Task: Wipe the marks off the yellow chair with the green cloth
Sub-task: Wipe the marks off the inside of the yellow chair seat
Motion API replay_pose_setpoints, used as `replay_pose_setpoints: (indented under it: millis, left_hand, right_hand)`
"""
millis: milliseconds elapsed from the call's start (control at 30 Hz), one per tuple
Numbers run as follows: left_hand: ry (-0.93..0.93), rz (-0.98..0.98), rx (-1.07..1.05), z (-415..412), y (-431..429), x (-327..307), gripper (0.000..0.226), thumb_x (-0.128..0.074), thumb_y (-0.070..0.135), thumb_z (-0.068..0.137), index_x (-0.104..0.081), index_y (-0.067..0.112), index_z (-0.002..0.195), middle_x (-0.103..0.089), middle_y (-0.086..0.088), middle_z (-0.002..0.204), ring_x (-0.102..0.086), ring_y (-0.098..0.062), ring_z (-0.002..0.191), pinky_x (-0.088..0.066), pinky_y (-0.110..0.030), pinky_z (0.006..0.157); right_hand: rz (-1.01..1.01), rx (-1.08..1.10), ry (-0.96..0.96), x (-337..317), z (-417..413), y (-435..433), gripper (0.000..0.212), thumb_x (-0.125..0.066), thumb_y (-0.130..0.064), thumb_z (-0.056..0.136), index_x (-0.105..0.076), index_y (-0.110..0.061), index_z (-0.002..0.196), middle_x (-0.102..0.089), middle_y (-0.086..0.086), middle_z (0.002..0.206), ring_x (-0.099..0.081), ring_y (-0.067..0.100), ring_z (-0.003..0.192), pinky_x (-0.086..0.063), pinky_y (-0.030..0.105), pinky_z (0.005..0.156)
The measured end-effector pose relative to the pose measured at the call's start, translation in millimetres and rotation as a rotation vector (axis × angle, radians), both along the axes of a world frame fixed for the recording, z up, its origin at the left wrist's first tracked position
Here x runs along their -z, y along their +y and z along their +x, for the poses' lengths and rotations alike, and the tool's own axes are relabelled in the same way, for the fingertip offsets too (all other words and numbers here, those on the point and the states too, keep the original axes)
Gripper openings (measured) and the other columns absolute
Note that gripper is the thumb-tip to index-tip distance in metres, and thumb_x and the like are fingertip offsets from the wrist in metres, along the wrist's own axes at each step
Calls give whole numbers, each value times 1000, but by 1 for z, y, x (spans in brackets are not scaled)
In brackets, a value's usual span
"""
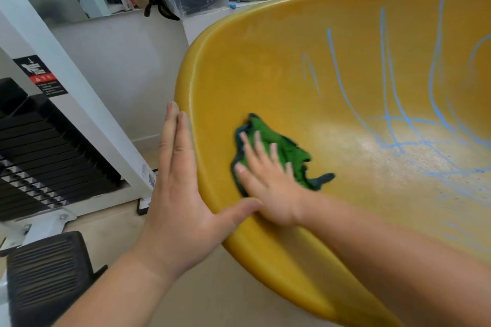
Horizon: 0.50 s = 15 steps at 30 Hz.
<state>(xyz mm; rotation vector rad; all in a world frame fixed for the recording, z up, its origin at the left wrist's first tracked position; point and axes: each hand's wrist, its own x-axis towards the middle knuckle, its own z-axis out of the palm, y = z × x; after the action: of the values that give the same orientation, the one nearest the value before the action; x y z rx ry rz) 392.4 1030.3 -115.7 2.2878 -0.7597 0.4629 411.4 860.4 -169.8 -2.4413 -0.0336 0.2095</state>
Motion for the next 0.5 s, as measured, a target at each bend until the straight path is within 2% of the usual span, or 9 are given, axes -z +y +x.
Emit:
replay_pose_setpoints:
  millis: [67, 133, 167, 233, 267, 333, 400, 467, 500]
  left_hand:
    - [-5, -15, 17, 3, 2, 2, 115, -46, 81, 77, -1, 12, 157, 8, 4, 165, 7, 0, 149, 0, -7, 114]
    - [-35, -2, 10, 4, 2, 4, 109, -41, 79, 82, -2, 10, 157, 6, 1, 166, 6, -1, 149, -1, -10, 116]
    - [-56, 13, -15, 3, 1, 4, 107, -40, 78, 83, -3, 10, 157, 5, 1, 166, 6, -1, 149, -1, -16, 119]
    - [-119, 65, -95, -1, -4, 1, 105, -45, 74, 82, -9, 9, 157, 1, -1, 165, 4, -9, 151, -4, -42, 123]
    - [-167, 86, -125, -5, -8, -3, 104, -49, 70, 82, -13, 7, 156, -3, -5, 165, 0, -17, 152, -7, -55, 121]
    - [-290, 87, -108, -15, -18, -13, 96, -57, 58, 83, -25, 0, 152, -16, -17, 161, -11, -32, 150, -11, -66, 116]
    - [-361, 105, -24, -26, -31, -18, 86, -59, 51, 84, -35, -3, 147, -30, -19, 156, -21, -35, 148, -15, -64, 116]
    - [-339, 212, 54, -37, -47, -18, 78, -56, 51, 85, -45, 0, 143, -42, -15, 150, -28, -33, 146, -19, -60, 116]
    - [-300, 300, 84, -42, -55, -14, 75, -53, 53, 85, -49, 3, 141, -46, -13, 148, -31, -32, 145, -20, -59, 117]
  right_hand:
    - [80, -159, -55, -18, -42, 12, 55, -12, -61, 102, 26, -60, 142, 38, -24, 157, 33, 21, 149, 14, 53, 122]
    - [86, -250, 1, -20, -78, -2, 52, -9, -66, 99, 28, -69, 135, 40, -33, 152, 37, 15, 147, 17, 46, 121]
    - [44, -266, 62, -15, -92, -14, 51, -9, -68, 98, 28, -71, 134, 41, -36, 150, 38, 13, 146, 18, 46, 121]
    - [-113, -240, 212, 2, -112, -47, 52, -8, -74, 95, 27, -72, 134, 42, -34, 150, 39, 15, 146, 18, 49, 122]
    - [-213, -201, 274, 14, -118, -68, 54, -6, -79, 90, 27, -74, 132, 43, -32, 150, 38, 18, 146, 16, 52, 123]
    - [-416, -67, 362, 36, -126, -122, 64, 6, -93, 70, 30, -75, 127, 41, -24, 154, 33, 28, 150, 10, 57, 123]
    - [-540, 185, 435, 43, -130, -179, 85, 13, -97, 52, 33, -71, 130, 35, -14, 161, 23, 34, 153, 3, 59, 124]
    - [-596, 426, 490, 38, -135, -225, 102, 10, -97, 48, 26, -63, 143, 29, -6, 166, 17, 37, 155, -1, 60, 124]
    - [-622, 478, 521, 36, -137, -237, 106, 8, -97, 51, 23, -59, 148, 28, -3, 166, 16, 38, 155, -2, 60, 123]
